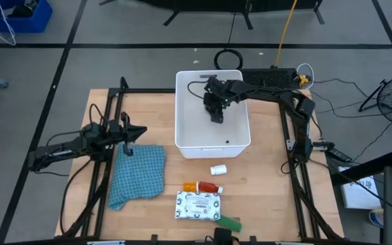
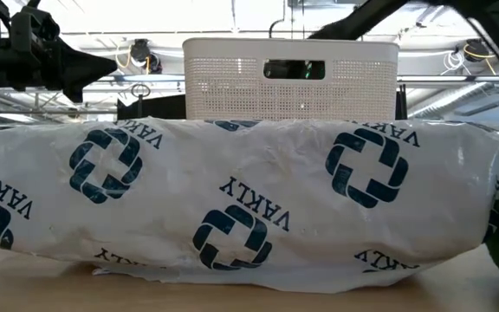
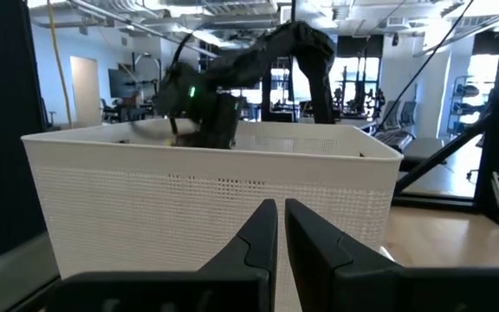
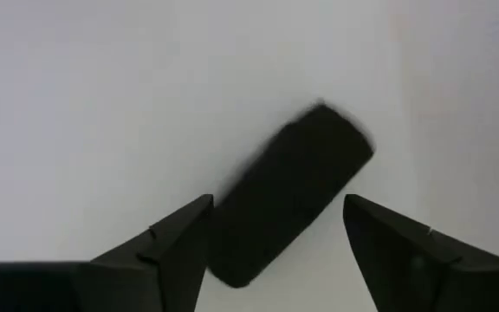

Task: Pick & place medical supplies in basket/bin
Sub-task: Put the black bandage in the white basket, then put the yellow pill bottle in the white basket

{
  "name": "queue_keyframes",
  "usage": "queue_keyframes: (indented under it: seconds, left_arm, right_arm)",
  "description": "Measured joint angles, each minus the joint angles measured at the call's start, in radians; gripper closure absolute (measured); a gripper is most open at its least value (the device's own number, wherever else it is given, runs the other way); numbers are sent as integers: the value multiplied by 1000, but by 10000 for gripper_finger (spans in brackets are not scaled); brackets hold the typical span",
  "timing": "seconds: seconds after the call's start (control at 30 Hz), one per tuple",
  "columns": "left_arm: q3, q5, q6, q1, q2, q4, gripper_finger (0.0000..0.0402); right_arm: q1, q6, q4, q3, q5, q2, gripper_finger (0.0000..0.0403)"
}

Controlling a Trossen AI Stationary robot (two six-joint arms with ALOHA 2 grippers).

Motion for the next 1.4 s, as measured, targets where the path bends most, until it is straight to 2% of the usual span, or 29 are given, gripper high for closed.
queue_keyframes:
  seconds: [0.17,0.3,0.37,0.57,0.6,0.77,0.9,1.0,1.2,1.4]
  left_arm:
    - [0,-20,6,0,0,6,371]
    - [0,-65,32,0,0,22,371]
    - [0,-85,50,0,0,24,371]
    - [0,-121,96,0,0,67,371]
    - [0,-121,94,0,0,75,371]
    - [0,-121,98,0,0,123,371]
    - [0,-121,106,0,0,126,371]
    - [0,-115,103,0,0,125,371]
    - [0,-95,102,0,0,118,371]
    - [0,-95,77,0,0,85,371]
  right_arm:
    - [25,18,-74,0,0,-195,160]
    - [55,114,-76,0,-24,-417,196]
    - [79,164,-77,0,-50,-528,231]
    - [211,293,-78,-15,-27,-795,375]
    - [237,298,-78,-26,-26,-832,388]
    - [357,357,13,-171,-18,-993,393]
    - [440,394,152,-375,31,-1107,400]
    - [491,411,293,-540,4,-1170,402]
    - [603,405,595,-826,-27,-1233,402]
    - [682,418,838,-1046,-27,-1249,402]
